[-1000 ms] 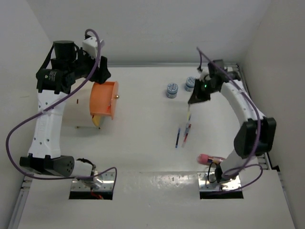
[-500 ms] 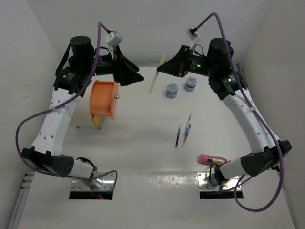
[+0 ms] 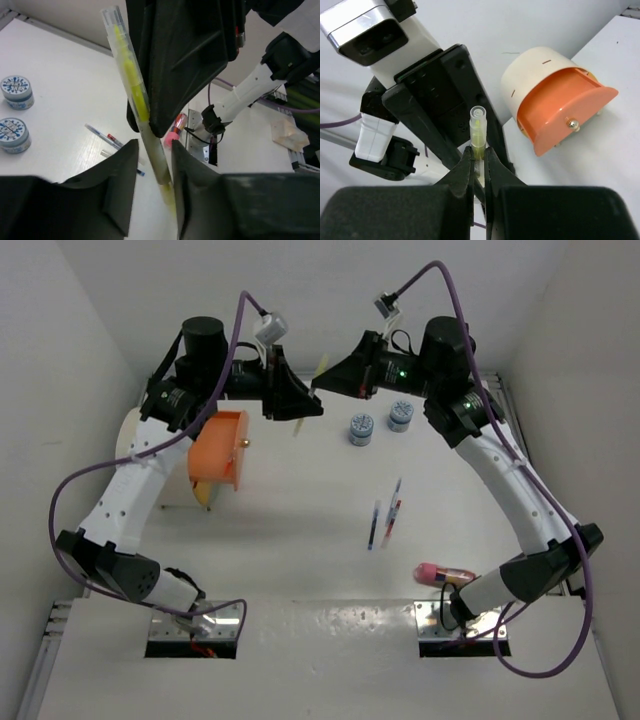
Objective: Sort the stationery into containers
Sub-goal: Place the pen in the drawer.
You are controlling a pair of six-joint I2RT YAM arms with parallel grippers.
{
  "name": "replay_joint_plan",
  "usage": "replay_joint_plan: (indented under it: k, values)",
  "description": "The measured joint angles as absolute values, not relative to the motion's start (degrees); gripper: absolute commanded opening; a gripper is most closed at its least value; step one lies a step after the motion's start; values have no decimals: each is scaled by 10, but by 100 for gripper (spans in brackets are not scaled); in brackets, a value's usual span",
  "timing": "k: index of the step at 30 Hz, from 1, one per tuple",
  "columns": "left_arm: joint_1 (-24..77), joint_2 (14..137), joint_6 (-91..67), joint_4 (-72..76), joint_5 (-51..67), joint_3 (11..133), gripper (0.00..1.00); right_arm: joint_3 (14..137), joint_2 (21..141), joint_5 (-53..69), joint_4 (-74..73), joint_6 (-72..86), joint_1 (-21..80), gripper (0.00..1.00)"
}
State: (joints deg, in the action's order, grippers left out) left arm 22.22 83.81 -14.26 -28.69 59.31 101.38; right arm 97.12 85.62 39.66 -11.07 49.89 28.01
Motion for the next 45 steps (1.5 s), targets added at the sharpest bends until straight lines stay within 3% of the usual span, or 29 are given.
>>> replay_joint_plan:
  k: [2, 4, 5, 8, 14, 19, 28, 35, 45]
  values:
    - [222, 838, -137, -295, 592, 1020, 20, 972, 857, 394, -110, 496, 281, 0]
    - [220, 838, -133, -311, 579, 1028, 6, 973, 858, 397, -107, 494, 281, 12]
    - [215, 839, -133, -315, 579, 1030, 2, 974, 858, 393, -107, 489, 283, 46]
    - [199, 839, -124, -329, 568, 1044, 0, 974, 860, 395, -116, 489, 285, 92]
    - [126, 846, -60, -432, 496, 1137, 0, 971, 859, 407, -155, 473, 201, 93]
    - [104, 846, 34, -541, 295, 1188, 0, 910, 846, 397, -208, 420, 102, 93]
    - [82, 863, 93, -636, -6, 1064, 0, 826, 834, 389, -317, 327, 71, 92]
    - [81, 889, 74, -655, -62, 1026, 0, 825, 834, 379, -360, 288, 65, 92]
    - [80, 910, 58, -676, -41, 1005, 1, 825, 835, 375, -379, 267, 62, 92]
